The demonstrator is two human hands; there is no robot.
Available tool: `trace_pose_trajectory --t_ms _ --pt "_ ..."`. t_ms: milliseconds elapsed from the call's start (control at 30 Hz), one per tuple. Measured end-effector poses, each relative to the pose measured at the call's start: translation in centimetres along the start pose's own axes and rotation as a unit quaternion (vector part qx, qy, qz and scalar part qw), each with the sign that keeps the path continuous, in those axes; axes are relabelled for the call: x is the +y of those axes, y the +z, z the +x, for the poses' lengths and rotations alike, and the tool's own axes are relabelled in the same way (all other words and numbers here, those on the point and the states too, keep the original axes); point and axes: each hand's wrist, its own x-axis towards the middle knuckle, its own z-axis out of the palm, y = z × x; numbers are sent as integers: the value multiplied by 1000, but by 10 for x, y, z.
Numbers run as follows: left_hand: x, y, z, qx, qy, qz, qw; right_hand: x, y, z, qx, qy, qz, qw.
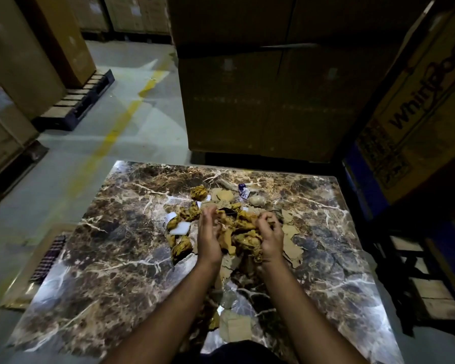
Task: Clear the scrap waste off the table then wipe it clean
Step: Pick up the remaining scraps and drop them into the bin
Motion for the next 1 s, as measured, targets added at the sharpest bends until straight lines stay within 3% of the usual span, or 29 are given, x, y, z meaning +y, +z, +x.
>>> trace_pose_trajectory --t_ms 267,400,567,767,867,1000 --pt "-4 -31 16 34 -14 175 984 -3 5 -2 26 46 92 994" --pt "-8 -45 26 26 -60 182 981 1 7 0 29 38 95 994" --pt "-6 -50 29 -28 -44 201 978 -5 16 -11 23 74 131 988" --pt "12 -38 20 -136 -47 41 989 4 30 -16 -58 80 89 991" --pt "16 -26 6 -154 -39 -51 986 4 43 -21 -17 37 142 989" --pt "22 -9 -13 -103 -16 -122 987 1 58 -25 58 -7 214 975"
